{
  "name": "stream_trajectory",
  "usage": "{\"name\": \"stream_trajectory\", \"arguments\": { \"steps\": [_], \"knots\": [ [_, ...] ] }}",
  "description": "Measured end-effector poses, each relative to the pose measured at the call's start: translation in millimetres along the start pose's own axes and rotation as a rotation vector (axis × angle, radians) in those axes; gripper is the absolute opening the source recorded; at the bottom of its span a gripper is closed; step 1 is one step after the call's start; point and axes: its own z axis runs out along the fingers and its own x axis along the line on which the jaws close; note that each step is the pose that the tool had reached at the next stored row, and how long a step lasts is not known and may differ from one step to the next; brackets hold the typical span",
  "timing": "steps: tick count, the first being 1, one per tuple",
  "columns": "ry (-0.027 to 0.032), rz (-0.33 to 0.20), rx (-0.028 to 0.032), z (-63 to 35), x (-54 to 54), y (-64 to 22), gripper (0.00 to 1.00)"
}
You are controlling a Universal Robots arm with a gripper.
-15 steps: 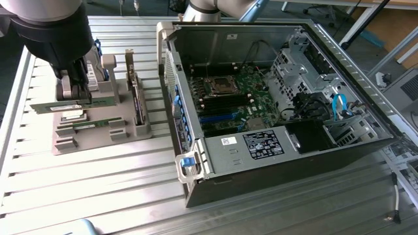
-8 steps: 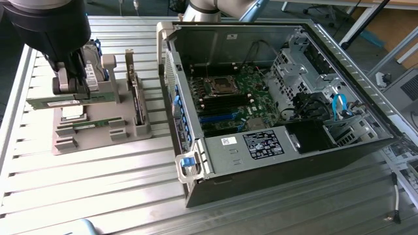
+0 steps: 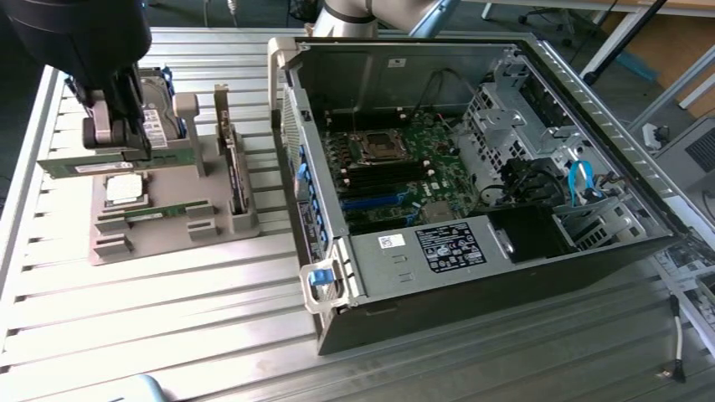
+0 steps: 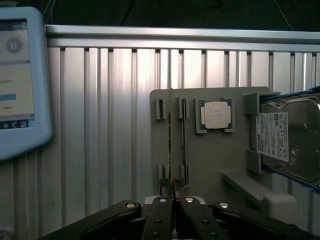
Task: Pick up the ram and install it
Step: 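Pick up the ram and move it above insertion slot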
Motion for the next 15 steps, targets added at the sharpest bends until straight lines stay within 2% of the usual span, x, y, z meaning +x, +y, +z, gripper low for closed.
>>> {"name": "stream_trajectory", "arguments": {
  "steps": [9,15],
  "knots": [
    [0.0000,0.000,-0.0001,-13.0,-0.6,-0.1,0.12],
    [-0.0001,0.000,-0.0001,-13.4,-0.6,-0.2,0.12]
  ]
}}
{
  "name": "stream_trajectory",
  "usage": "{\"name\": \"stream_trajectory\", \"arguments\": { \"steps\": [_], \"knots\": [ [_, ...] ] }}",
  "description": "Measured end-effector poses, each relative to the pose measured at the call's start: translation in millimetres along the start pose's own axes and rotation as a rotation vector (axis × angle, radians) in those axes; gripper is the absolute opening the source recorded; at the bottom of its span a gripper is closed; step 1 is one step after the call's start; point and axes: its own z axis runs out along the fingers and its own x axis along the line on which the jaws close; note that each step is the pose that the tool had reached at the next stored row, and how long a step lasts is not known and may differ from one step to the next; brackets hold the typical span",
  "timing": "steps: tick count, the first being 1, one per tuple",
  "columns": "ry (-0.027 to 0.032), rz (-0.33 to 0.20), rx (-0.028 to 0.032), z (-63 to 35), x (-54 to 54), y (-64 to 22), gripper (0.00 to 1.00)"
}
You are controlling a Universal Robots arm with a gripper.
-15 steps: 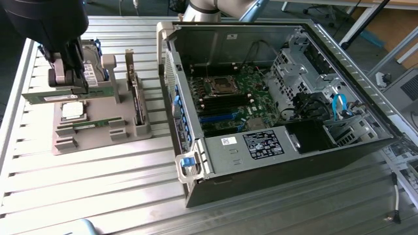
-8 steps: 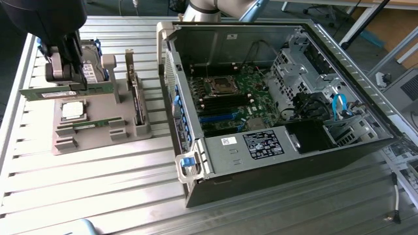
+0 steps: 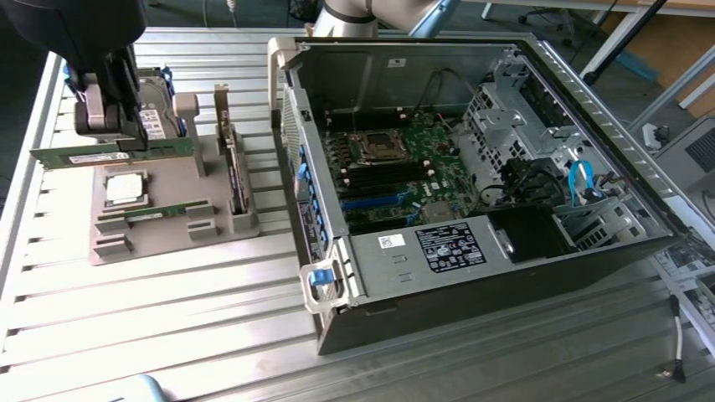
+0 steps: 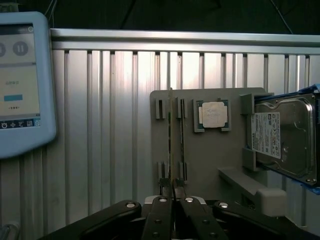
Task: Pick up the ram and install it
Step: 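Pick up the ram and move it above insertion slot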
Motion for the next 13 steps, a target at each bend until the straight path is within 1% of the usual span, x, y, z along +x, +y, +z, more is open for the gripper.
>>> {"name": "stream_trajectory", "arguments": {
  "steps": [3,8,13],
  "knots": [
    [0.0003,0.000,-0.0004,-2.0,-0.1,0.0,0.12],
    [0.0000,0.000,0.0000,-8.8,-0.4,0.3,0.12],
    [0.0000,0.000,0.0000,-9.1,-0.4,0.2,0.12]
  ]
}}
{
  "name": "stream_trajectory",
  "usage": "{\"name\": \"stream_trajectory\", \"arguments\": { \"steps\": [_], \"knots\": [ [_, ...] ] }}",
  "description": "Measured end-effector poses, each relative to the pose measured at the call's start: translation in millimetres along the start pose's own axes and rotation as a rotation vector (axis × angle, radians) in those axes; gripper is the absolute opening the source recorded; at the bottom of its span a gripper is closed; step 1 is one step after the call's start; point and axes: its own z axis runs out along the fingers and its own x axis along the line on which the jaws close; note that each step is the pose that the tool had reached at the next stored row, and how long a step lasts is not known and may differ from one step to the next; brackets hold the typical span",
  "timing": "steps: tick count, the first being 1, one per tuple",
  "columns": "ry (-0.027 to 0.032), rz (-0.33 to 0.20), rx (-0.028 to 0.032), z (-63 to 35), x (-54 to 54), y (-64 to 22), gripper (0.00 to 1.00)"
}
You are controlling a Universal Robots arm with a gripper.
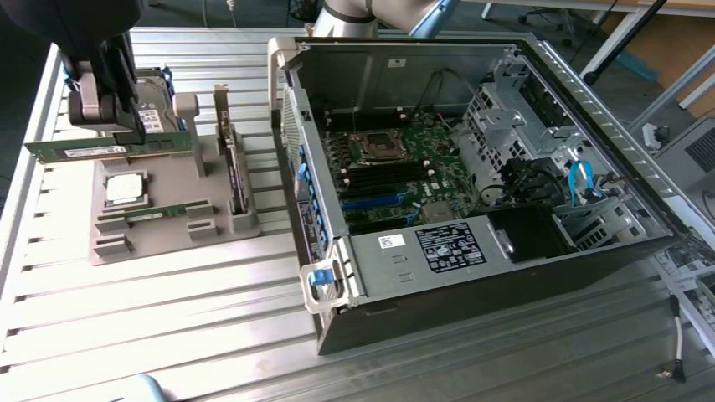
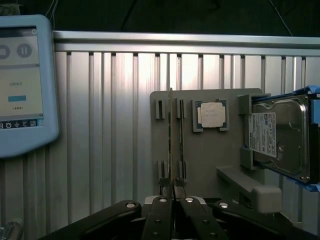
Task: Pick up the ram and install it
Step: 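Pick up the ram and move it above insertion slot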
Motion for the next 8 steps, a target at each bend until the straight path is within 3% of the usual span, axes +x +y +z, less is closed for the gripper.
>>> {"name": "stream_trajectory", "arguments": {
  "steps": [8],
  "knots": [
    [0.0000,0.000,0.0000,-0.2,0.1,-8.0,0.12]
  ]
}}
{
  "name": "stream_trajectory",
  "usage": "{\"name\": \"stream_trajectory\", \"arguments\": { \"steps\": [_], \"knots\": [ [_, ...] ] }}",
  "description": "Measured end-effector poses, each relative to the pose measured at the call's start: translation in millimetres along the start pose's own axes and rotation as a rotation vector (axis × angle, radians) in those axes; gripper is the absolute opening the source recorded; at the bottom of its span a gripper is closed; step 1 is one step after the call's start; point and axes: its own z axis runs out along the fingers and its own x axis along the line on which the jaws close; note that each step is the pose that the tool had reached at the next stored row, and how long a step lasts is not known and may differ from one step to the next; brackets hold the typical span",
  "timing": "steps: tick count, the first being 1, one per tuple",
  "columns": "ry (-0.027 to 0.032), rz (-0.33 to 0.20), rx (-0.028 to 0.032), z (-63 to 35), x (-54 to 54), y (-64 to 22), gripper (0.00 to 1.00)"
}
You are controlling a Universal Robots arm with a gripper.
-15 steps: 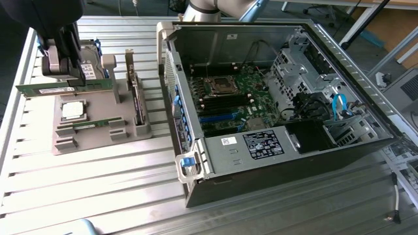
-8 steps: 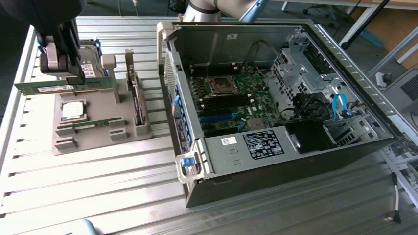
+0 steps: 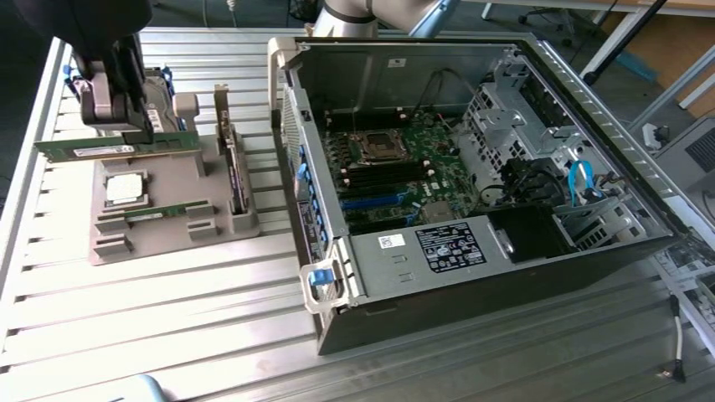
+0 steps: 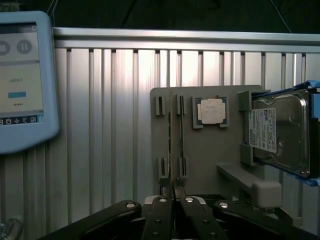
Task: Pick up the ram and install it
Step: 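Pick up the ram and move it above insertion slot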
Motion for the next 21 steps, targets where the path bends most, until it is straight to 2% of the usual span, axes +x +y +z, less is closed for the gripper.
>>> {"name": "stream_trajectory", "arguments": {
  "steps": [21],
  "knots": [
    [0.0001,0.000,0.0000,-1.4,0.3,-44.5,0.12]
  ]
}}
